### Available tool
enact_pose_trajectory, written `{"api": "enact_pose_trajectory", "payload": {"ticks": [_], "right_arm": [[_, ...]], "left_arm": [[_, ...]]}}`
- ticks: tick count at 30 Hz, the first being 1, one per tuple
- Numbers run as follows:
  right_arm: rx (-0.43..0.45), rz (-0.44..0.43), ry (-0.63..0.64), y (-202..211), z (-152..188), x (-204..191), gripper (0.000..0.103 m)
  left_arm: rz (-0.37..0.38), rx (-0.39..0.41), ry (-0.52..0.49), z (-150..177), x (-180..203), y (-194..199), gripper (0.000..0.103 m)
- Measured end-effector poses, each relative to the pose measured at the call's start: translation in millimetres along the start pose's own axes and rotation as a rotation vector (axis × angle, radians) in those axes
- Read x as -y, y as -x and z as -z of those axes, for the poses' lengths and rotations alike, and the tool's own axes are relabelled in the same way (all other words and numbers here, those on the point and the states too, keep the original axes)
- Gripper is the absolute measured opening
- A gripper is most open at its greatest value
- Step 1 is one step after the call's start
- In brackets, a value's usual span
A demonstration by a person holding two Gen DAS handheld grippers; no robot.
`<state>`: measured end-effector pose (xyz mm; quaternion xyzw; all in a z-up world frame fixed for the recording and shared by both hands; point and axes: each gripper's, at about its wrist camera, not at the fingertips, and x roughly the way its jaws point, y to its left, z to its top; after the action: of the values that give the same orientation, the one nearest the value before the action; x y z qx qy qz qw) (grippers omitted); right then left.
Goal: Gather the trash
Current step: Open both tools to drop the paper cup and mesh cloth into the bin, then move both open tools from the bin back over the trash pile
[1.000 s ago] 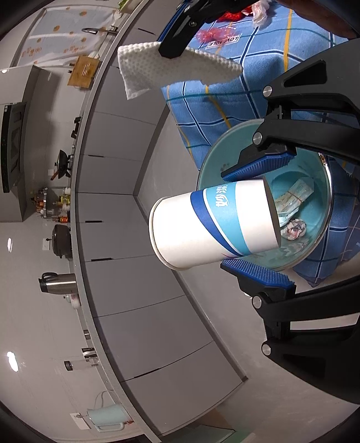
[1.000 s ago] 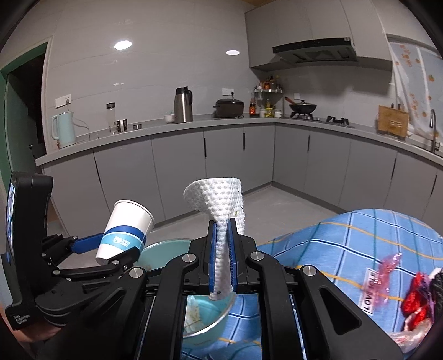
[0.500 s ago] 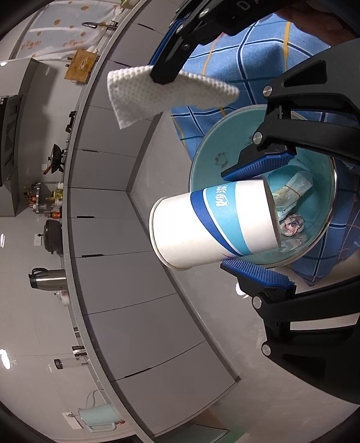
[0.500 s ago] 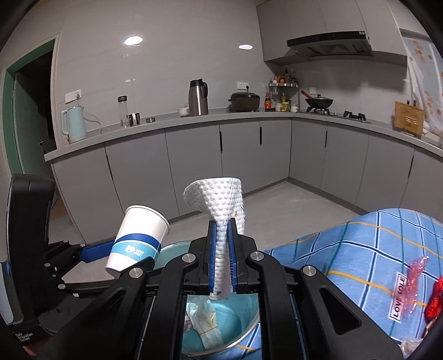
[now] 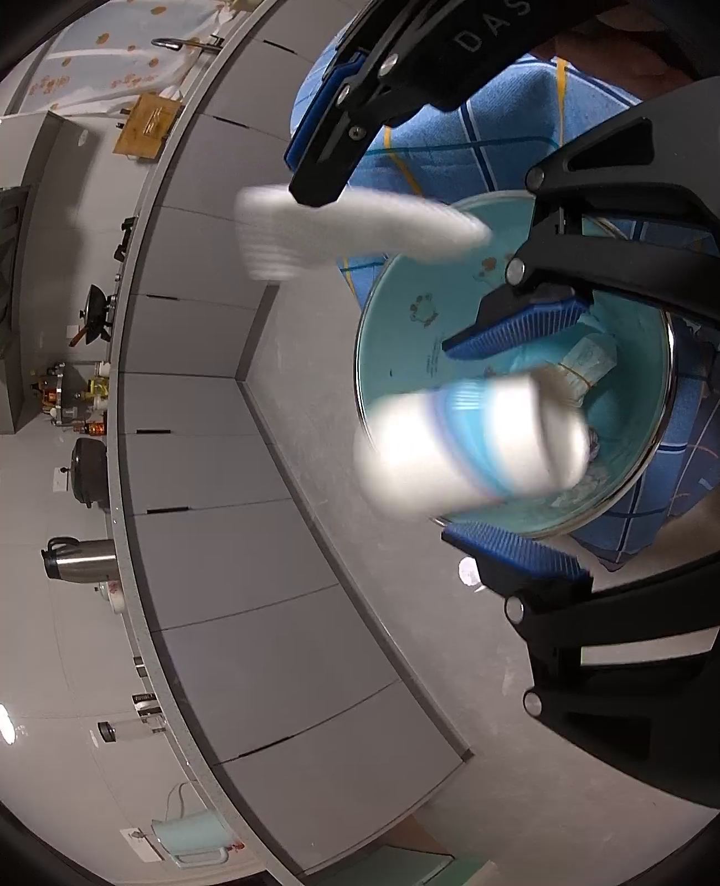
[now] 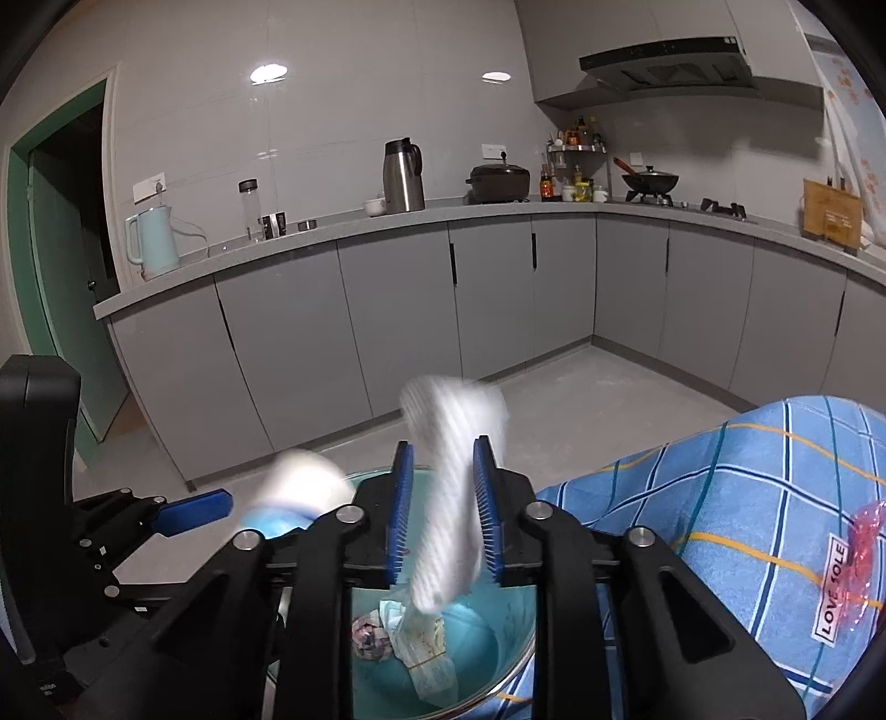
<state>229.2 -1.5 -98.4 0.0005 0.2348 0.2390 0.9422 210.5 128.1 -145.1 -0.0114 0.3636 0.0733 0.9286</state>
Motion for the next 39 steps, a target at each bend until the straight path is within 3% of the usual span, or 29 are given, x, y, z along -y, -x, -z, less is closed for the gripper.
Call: {"api": "enact_pose_trajectory", "payload": {"ticks": [3,28,39], "right_arm": [[-0.002,0.000,-0.016,1,1,5,0.036],[-0.009,0.137,-0.061,56,27,51,0.040],[0.011,0.268,-0.074,123,47,90,0.047]], "left_arm": [[-0.006,-0.009,-0.002,2,0,-3,0.068],[0.008,0.037,-0.011,2,13,18,0.091],[0.121,0.050,-0.129,5,81,34,0.091]]}}
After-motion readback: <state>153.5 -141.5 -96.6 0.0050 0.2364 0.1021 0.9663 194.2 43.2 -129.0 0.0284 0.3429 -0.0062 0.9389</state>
